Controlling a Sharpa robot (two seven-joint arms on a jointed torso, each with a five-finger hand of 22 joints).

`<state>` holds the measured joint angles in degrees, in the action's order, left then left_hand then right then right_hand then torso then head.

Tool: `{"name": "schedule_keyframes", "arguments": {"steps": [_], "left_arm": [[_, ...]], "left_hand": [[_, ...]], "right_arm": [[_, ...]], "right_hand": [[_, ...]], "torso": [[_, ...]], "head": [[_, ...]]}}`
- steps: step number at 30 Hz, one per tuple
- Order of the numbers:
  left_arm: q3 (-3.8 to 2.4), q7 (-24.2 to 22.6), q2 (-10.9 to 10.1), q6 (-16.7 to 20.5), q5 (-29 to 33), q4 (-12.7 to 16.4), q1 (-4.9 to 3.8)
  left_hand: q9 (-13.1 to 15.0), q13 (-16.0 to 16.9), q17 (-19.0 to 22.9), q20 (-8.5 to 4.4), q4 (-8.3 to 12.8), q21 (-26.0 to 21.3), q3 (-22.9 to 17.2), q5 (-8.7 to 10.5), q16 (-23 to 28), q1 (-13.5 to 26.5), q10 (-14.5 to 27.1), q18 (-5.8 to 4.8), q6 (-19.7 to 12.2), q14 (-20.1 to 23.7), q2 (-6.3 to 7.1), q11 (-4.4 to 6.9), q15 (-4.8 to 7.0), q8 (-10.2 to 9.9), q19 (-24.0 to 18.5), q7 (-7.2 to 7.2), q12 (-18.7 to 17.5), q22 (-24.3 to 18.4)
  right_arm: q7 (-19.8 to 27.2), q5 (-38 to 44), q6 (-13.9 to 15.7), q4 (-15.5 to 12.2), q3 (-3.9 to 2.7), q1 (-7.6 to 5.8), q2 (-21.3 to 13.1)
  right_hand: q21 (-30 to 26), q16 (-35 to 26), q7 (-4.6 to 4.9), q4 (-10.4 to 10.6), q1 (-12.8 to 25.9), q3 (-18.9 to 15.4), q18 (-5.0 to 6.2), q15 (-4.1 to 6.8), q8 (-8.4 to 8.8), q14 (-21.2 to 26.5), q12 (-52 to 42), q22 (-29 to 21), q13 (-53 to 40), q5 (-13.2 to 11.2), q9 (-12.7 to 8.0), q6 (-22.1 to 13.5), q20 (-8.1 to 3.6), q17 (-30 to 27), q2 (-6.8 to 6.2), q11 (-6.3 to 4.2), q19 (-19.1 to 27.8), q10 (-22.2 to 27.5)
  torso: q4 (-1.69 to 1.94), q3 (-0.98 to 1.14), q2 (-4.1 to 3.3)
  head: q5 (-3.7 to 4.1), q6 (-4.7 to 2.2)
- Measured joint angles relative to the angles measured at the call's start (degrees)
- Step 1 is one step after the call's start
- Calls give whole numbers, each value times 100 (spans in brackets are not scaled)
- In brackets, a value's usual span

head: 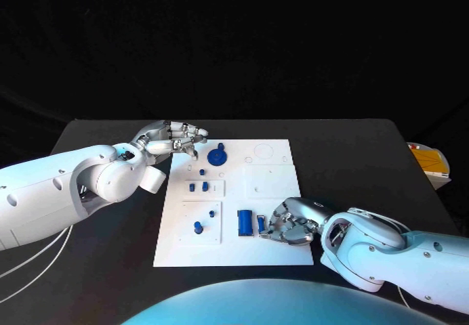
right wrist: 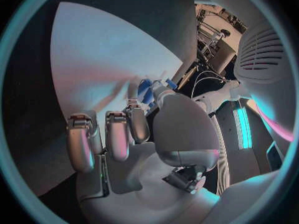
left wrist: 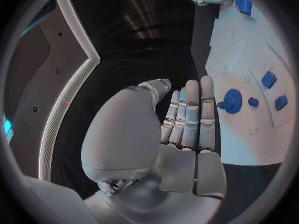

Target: Assemble the parts on the task board

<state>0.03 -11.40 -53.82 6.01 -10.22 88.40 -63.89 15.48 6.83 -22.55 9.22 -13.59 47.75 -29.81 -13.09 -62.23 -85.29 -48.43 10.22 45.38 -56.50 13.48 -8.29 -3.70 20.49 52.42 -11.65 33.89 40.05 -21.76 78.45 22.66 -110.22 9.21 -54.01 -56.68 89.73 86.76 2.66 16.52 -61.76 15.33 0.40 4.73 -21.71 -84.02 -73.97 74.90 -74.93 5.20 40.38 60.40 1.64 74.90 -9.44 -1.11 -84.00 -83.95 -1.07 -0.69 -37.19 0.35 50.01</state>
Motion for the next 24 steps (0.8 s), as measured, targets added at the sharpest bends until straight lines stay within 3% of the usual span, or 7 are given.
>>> {"name": "schedule_keyframes", "arguments": {"steps": [13, 15, 17, 24], "left_arm": [[0, 1, -3, -1, 0, 3, 0], [0, 1, -4, -1, 0, 3, 0], [0, 2, -5, -1, 0, 3, 0], [0, 3, -7, -2, 0, 0, 0]], "left_hand": [[-1, 0, 0, 0, 0, 0, 0, 0, 0, 0, 0, 0, 0, 0, 0, 0, 0, 0, 0, 0, 0, 4], [0, 0, 0, 0, 0, 0, 0, 0, 0, 0, 0, 0, 0, 0, 0, 0, 0, 0, 0, 0, 0, 4], [-1, 1, 0, 0, 0, 0, 0, 0, 0, 0, 0, 0, 0, 0, 0, 0, 0, 0, 0, 0, 0, 4], [-1, 1, 0, 0, 0, 0, 0, 0, 0, 0, 0, 0, 0, 0, 0, 0, 0, 0, 0, 0, 0, 4]], "right_arm": [[-41, 26, -79, 94, 0, 0, 69], [-54, 32, -76, 111, 0, 0, 77], [-71, 40, -70, 133, 0, 1, 87], [-107, 61, -55, 195, -2, 0, 126]], "right_hand": [[0, 0, 0, 16, -83, -16, 0, 0, 0, 0, -22, 4, 1, 5, -2, 0, 0, 0, 83, 0, 0, 0], [0, 0, 0, 27, -82, -39, 0, 0, 0, 0, -22, 4, 1, 76, -12, 0, 0, 0, 85, 0, 0, 0], [0, 0, 0, 31, -43, -95, 0, 0, 0, 0, -22, 4, 1, 181, -18, 0, 0, 0, 168, 0, 0, 0], [0, 0, -3, 31, 3, -95, 0, -1, -2, 0, -45, 4, 1, 224, -15, 2, 1, 5, 214, 0, 0, 0]], "torso": [[3, -6, 1], [3, -5, 1], [3, -4, 1], [-2, -3, -4]], "head": [[-9, 0], [-12, 0], [-12, 0], [-15, 0]]}}
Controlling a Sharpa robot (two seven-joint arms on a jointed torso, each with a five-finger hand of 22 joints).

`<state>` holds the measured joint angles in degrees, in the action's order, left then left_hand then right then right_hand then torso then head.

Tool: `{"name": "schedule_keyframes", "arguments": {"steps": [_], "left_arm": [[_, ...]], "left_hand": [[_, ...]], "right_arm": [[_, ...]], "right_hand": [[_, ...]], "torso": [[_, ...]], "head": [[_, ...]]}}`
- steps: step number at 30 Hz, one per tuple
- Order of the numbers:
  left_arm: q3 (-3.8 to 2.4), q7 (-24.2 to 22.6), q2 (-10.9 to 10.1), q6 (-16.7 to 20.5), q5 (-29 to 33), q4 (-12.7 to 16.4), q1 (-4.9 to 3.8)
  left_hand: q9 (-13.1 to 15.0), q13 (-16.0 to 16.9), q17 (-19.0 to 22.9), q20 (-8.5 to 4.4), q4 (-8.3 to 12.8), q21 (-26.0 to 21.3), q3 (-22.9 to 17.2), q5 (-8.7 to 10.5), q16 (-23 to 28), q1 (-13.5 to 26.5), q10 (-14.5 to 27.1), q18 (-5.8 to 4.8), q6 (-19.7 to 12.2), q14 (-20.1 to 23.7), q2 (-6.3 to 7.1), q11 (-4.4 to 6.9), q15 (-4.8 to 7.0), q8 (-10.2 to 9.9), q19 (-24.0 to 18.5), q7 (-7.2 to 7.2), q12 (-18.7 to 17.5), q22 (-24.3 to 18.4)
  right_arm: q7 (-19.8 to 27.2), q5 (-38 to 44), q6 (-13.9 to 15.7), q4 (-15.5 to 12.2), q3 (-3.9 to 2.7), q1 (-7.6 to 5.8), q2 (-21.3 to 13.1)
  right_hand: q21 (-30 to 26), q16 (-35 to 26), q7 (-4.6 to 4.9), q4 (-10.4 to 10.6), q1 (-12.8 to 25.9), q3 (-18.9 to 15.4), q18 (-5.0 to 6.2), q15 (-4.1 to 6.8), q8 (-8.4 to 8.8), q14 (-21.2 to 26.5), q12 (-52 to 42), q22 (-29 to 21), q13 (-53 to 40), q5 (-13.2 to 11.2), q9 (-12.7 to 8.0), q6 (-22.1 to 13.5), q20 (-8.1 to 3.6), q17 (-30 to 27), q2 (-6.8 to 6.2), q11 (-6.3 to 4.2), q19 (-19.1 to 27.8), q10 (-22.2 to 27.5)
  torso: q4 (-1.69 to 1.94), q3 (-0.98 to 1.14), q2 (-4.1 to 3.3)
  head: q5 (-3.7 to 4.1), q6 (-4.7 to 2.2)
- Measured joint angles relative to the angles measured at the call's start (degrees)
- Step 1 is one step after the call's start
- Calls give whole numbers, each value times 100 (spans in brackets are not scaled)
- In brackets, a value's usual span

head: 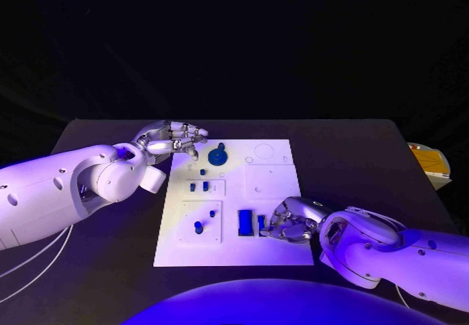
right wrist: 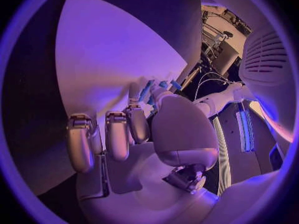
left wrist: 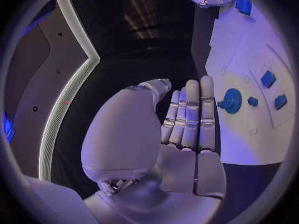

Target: Assemble the parts on the task board

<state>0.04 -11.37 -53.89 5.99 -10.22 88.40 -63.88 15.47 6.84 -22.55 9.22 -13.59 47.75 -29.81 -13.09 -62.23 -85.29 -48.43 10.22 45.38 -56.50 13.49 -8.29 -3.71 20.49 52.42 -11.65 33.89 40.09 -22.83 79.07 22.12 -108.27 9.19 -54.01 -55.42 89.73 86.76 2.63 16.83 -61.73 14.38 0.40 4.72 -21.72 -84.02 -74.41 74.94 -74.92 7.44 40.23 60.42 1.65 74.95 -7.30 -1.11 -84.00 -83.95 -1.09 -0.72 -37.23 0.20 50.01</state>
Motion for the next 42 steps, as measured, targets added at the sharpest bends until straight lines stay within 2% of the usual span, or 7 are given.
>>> {"name": "schedule_keyframes", "arguments": {"steps": [22, 30, 32, 35, 37, 40, 42], "left_arm": [[0, 3, 3, -3, -1, -3, 0], [6, -46, 54, 21, 12, -61, 10], [20, -75, 85, 37, 26, -97, 22], [49, -144, 157, 89, 74, -193, 51], [57, -199, 207, 138, 116, -271, 68], [65, -315, 297, 235, 210, -410, 98], [67, -417, 375, 315, 305, -537, 121]], "left_hand": [[0, -5, 5, 0, 0, 0, 0, 0, 0, 0, 0, 0, 0, 0, 0, 0, 0, 0, 0, 0, 0, -1], [5, -4, 5, 0, 0, 0, 0, 0, 0, 28, 0, 0, 0, 0, -28, 0, 0, 0, 0, 0, 0, 6], [5, -4, 5, 0, -2, 0, 2, 0, 0, 69, 0, 0, 0, 0, -23, 0, 0, 0, 0, 0, 0, 6], [10, -4, 6, 15, -81, -6, 34, 0, 0, 146, 0, 0, 0, 23, -20, 0, -23, 0, -15, 0, 0, -3], [20, -4, 41, 41, -98, -98, 50, 0, 104, 191, 0, -1, 0, 120, -21, 0, -48, 0, -88, 0, 6, -49], [42, -8, 208, 73, -136, -427, 40, 0, 503, 191, -3, -1, 0, 420, -21, 3, -74, 17, -305, 0, 38, -229], [58, -66, 410, 138, -168, -796, 24, 0, 1007, 191, -11, 0, 0, 670, -21, 11, -137, 46, -504, 0, -37, -443]], "right_arm": [[24, 11, 57, 90, -7, -12, 77], [827, -771, 325, 368, -8, -298, 2], [1169, -1128, 394, 518, -14, -391, 6], [1795, -1849, 483, 888, -16, -551, 75], [2162, -2338, 520, 1147, -29, -643, 137], [2723, -3226, 547, 1626, -47, -777, 270], [3066, -3845, 547, 1970, -58, -840, 387]], "right_hand": [[0, 0, 16, -37, -612, -136, 0, 0, -28, 0, 70, -1, 1, 81, -78, -16, 0, -1, -35, 0, 0, 0], [-587, -199, 165, -39, -845, -245, 0, -53, 158, 11, 505, -2, 0, 189, -147, -310, 0, -1, -41, 101, 0, 214], [-1043, -360, 209, -40, -966, -276, 174, -81, 211, -1, 938, -2, 19, 221, -168, -397, 64, -1, -26, 131, 0, 448], [-1502, -515, 264, -39, -1144, -292, 214, -129, 263, -1, 1383, -3, 226, 221, -189, -520, 108, -44, -20, 181, 43, 692], [-2122, -795, 321, -39, -1285, -292, 371, -203, 340, 16, 2027, -3, 620, 221, -216, -658, 185, -397, -4, 239, 267, 1057], [-4206, -1936, 469, -39, -1552, -292, 722, -339, 493, 591, 3642, -113, 1740, 221, -303, -903, 304, -1756, 21, 387, 1169, 1960], [-5825, -3051, 567, -42, -1713, -215, 938, -435, 610, 1176, 4170, -726, 2308, 141, -426, -1025, 399, -2858, 22, 481, 1786, 2213]], "torso": [[-1, -3, 13], [-21, -27, 57], [-29, -41, 83], [-40, -63, 143], [-47, -80, 188], [-53, -104, 256], [-57, -113, 291]], "head": [[10, 0], [24, -65], [29, -90], [30, -141], [37, -203], [51, -299], [56, -370]]}}
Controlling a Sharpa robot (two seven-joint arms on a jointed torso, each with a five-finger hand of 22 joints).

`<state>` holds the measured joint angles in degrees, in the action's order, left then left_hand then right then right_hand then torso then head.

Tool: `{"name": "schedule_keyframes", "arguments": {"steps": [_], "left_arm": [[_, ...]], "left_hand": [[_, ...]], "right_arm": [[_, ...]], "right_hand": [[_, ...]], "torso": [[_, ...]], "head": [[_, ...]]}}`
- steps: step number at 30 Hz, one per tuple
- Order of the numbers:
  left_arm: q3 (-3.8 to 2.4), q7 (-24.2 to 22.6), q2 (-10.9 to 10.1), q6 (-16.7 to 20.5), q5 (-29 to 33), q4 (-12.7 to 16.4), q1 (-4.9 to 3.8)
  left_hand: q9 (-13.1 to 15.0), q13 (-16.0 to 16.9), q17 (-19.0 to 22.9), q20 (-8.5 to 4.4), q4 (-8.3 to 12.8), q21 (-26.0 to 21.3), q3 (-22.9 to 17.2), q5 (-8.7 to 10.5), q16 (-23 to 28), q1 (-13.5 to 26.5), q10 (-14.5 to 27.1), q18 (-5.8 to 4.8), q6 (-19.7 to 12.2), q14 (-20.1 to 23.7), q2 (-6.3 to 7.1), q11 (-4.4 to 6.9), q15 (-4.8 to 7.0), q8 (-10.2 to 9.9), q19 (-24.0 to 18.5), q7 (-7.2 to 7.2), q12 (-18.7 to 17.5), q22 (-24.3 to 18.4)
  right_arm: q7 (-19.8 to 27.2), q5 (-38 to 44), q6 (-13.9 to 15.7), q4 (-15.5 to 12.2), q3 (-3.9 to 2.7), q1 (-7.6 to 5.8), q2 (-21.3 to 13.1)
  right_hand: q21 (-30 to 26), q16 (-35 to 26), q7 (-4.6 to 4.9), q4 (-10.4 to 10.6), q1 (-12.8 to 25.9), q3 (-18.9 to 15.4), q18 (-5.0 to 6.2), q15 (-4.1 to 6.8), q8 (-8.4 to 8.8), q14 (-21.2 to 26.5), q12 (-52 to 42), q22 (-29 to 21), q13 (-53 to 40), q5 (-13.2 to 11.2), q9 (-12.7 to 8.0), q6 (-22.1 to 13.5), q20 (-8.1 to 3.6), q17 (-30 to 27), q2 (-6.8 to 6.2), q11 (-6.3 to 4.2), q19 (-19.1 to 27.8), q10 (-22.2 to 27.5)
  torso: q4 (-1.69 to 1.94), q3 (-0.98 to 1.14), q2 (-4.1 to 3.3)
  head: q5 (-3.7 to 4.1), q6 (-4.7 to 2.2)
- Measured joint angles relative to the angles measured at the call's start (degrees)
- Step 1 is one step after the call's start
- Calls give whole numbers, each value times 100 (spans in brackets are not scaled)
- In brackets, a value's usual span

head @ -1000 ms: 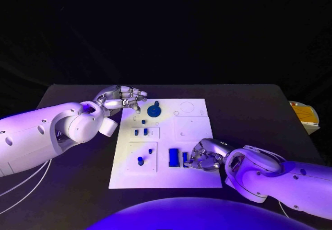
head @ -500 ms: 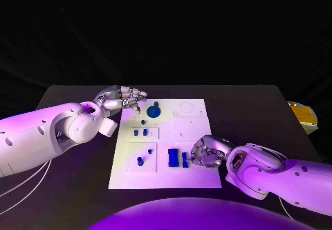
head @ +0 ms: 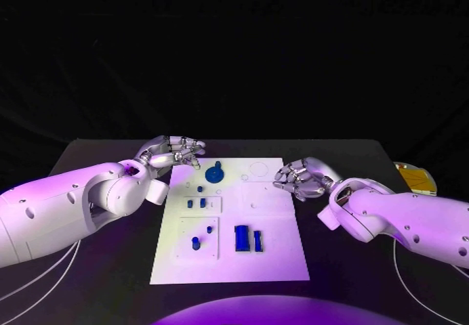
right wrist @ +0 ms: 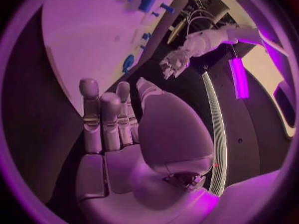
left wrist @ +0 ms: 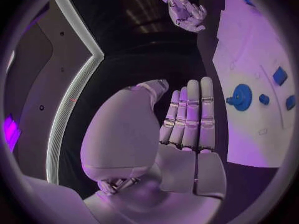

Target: Assemble the parts on the task board

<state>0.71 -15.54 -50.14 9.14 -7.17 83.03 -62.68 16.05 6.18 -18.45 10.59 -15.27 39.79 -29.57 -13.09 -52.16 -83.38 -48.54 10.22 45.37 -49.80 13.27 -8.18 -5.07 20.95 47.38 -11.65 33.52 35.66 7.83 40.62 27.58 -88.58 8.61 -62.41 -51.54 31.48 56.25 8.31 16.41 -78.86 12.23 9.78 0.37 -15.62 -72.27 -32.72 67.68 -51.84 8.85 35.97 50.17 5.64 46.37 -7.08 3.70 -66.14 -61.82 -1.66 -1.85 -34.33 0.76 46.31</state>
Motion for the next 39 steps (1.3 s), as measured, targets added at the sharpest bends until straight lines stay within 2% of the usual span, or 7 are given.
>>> {"name": "schedule_keyframes", "arguments": {"steps": [7, 14, 18, 22, 25, 31, 39], "left_arm": [[4, -382, 318, 272, 402, -509, 60], [1, -742, 636, 491, 751, -1031, 147], [4, -730, 596, 506, 750, -980, 146], [0, -726, 590, 598, 747, -842, 149], [-6, -737, 589, 739, 746, -676, 160], [-34, -828, 566, 1356, 746, -154, 188], [-57, -1053, 550, 2494, 746, 487, 235]], "left_hand": [[-23, -254, 573, 390, -55, -1798, 40, 0, 2063, 34, -219, -1, -145, 319, -34, -197, -283, 12, -451, 144, -1020, -1212], [-323, -260, 818, 569, -15, -3049, 214, 18, 3434, 107, -327, -1, -78, 512, -108, -184, -407, -352, -502, 289, -2175, -2215], [-892, -421, 1278, -148, 663, -3485, 1430, 591, 4247, 1295, 1971, -472, -2034, 2493, -679, 267, 1, -1126, -2374, 675, -2721, -2831], [-1235, -515, 1550, -586, 1081, -3721, 2163, 938, 4715, 2365, 3360, -718, -3239, 3692, -991, 534, 247, -1592, -3513, 910, -3027, -3183], [-1362, -551, 1652, -749, 1233, -3808, 2438, 1066, 4887, 3121, 3875, -811, -3687, 4135, -1108, 632, 337, -1766, -3934, 998, -3139, -3316], [-1514, -590, 1774, -938, 1426, -3906, 2754, 1198, 5095, 6270, 4488, -901, -4222, 4663, -1247, 753, 447, -1968, -4437, 1105, -3256, -3472], [-1581, -606, 1823, -1038, 1495, -3934, 2886, 1267, 5155, 7806, 4733, -900, -4434, 4870, -1308, 816, 494, -2049, -4638, 1157, -3312, -3540]], "right_arm": [[805, -1651, -91, 1148, -57, -82, 539], [1239, -2627, -251, 1977, -117, -95, 986], [1234, -2636, -228, 1865, -126, -88, 935], [1237, -2690, -125, 1629, -236, -45, 883], [1282, -2788, 18, 1322, -350, 3, 856], [1521, -3197, 552, 477, -665, 125, 770], [1876, -3753, 1261, -98, -854, 215, 693]], "right_hand": [[-2158, -2927, 139, -26, -191, 694, -1, -418, 417, 1209, 1853, -1815, 2485, -75, -541, 33, 393, -1608, -71, 280, 798, 196], [-2795, -4136, 237, -198, -189, 992, -1, -722, 759, 1743, 2603, -3189, 3805, -117, -975, -91, 761, -2413, -76, 486, 1648, 287], [-2963, -4836, -224, -857, 1022, 20, -387, -436, 1128, 4169, 2924, -4841, 4469, -463, -2154, -2274, 188, -3430, 267, 114, 3877, 1930], [-3028, -5218, -516, -1235, 2064, -576, -674, -244, 1336, 5642, 3092, -5770, 4815, -668, -2849, -3596, -173, -4013, 481, -121, 5197, 3937], [-3072, -5359, -626, -1375, 3029, -808, -733, -171, 1416, 6197, 3153, -6120, 4944, -743, -3110, -4094, -311, -4231, 559, -207, 5694, 4723], [-3099, -5505, -752, -1555, 6002, -1053, -811, -88, 1489, 6846, 3198, -6528, 5096, -811, -3417, -4675, -471, -4487, 655, -312, 6273, 5640], [-3121, -5582, -825, -1616, 7405, -1159, -900, -34, 1522, 7102, 3228, -6708, 5160, -842, -3551, -4902, -543, -4597, 696, -352, 6507, 6032]], "torso": [[-19, -3, 119], [-25, 35, 195], [-23, 36, 195], [2, 55, 211], [35, 80, 230], [120, 148, 287], [159, 180, 310]], "head": [[0, -364], [-19, -720], [-21, -711], [-32, -799], [-46, -898], [-69, -1125], [-76, -1190]]}}
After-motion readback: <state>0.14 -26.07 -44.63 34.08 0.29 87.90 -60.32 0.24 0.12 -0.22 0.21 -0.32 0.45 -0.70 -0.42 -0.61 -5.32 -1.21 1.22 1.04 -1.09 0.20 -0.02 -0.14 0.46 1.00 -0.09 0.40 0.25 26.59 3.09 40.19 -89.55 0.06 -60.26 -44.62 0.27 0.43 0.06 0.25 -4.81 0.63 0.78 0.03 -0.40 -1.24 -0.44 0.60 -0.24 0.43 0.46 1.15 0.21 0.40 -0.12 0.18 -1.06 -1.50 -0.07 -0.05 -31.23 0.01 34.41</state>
